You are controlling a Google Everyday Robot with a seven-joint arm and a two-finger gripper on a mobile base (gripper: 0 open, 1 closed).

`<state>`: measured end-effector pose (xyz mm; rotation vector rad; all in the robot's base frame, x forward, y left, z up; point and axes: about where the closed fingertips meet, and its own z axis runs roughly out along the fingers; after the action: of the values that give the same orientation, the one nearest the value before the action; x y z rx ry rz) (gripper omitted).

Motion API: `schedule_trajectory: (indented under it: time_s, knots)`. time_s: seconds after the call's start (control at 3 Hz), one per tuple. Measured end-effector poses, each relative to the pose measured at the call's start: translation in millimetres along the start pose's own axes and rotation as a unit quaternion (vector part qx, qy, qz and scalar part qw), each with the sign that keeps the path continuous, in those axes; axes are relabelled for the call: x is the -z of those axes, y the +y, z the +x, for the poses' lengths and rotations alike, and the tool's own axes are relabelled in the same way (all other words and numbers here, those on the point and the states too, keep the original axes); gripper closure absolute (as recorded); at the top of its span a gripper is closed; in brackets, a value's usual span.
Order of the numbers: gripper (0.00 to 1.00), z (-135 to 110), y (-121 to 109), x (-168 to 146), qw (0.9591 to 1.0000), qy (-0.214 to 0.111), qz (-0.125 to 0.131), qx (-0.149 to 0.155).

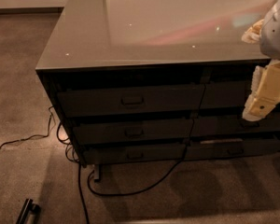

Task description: Open top drawer

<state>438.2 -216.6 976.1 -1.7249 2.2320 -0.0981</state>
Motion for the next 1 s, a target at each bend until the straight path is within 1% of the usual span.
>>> schedule_trajectory:
  time_s: [0.33, 0.67, 1.0]
  knots:
    - [0.00, -6, -3, -9, 1.0000, -0.002, -0.001, 0.005]
    - [0.00, -21, -6, -48, 0.9989, 0.026, -0.031, 0.023]
    - [0.00, -22, -7, -49, 0.9988, 0.029, -0.029, 0.026]
